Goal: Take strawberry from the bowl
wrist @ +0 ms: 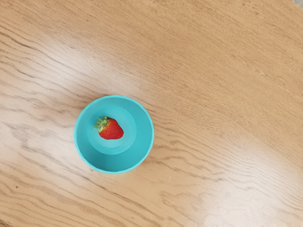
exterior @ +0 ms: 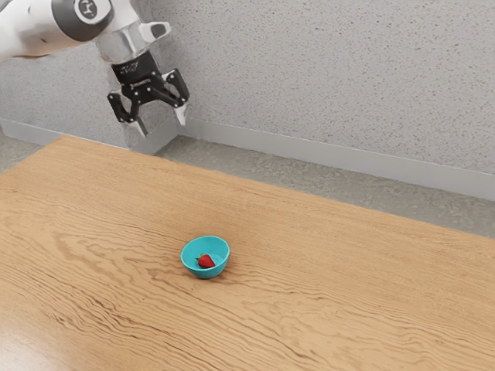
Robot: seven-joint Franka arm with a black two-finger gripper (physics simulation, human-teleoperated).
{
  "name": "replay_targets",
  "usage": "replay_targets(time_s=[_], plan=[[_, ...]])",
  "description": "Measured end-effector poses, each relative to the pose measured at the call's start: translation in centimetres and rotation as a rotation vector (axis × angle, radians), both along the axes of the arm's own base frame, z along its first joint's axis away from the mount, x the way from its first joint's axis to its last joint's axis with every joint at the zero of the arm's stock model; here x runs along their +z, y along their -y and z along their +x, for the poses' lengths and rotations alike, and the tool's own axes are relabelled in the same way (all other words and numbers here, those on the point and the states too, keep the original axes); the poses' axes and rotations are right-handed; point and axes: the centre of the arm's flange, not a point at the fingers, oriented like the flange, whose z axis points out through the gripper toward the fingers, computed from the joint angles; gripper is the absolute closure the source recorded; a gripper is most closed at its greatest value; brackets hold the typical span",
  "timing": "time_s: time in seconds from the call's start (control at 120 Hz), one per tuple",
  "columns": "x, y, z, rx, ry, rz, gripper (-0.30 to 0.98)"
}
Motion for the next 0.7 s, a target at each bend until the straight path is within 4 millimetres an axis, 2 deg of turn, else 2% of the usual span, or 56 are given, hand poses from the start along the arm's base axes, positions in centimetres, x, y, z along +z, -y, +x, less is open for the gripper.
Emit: replay_targets(time_s=[0.067, 0.133, 0.208, 0.242, 0.283, 0.358, 0.417, 0.458, 0.5, 0.592, 0.642, 0.7], plan=[[2.0, -0.9, -1.2, -0.047, 0.011, 0.031, 0.07], [1.7, -1.2, -1.4, -0.097, -0.011, 0.051, 0.05], [-1.2, -0.4, 0.0, -0.144, -0.061, 0.054, 0.03], [-2.0, 1.0, 0.4, -0.169, -0.076, 0.056, 0.03], [-3.6, 3.6, 0.6, -0.206, -0.099, 0.052, 0.02], [-8.4, 8.2, 1.1, -0.226, -0.169, 0.038, 0.02], [-12.4, 9.9, 0.6, -0.200, -0.227, 0.023, 0.02], [-15.1, 10.1, -0.3, -0.166, -0.257, 0.008, 0.02], [-16.7, 10.1, -0.6, -0.124, -0.264, -0.001, 0.01], [-20.1, 10.2, 0.7, 0.006, -0.248, -0.018, 0.01], [-21.1, 8.9, 1.8, 0.112, -0.225, -0.028, 0.01], [-21.3, 7.5, 2.4, 0.234, -0.214, -0.044, 0.01]])
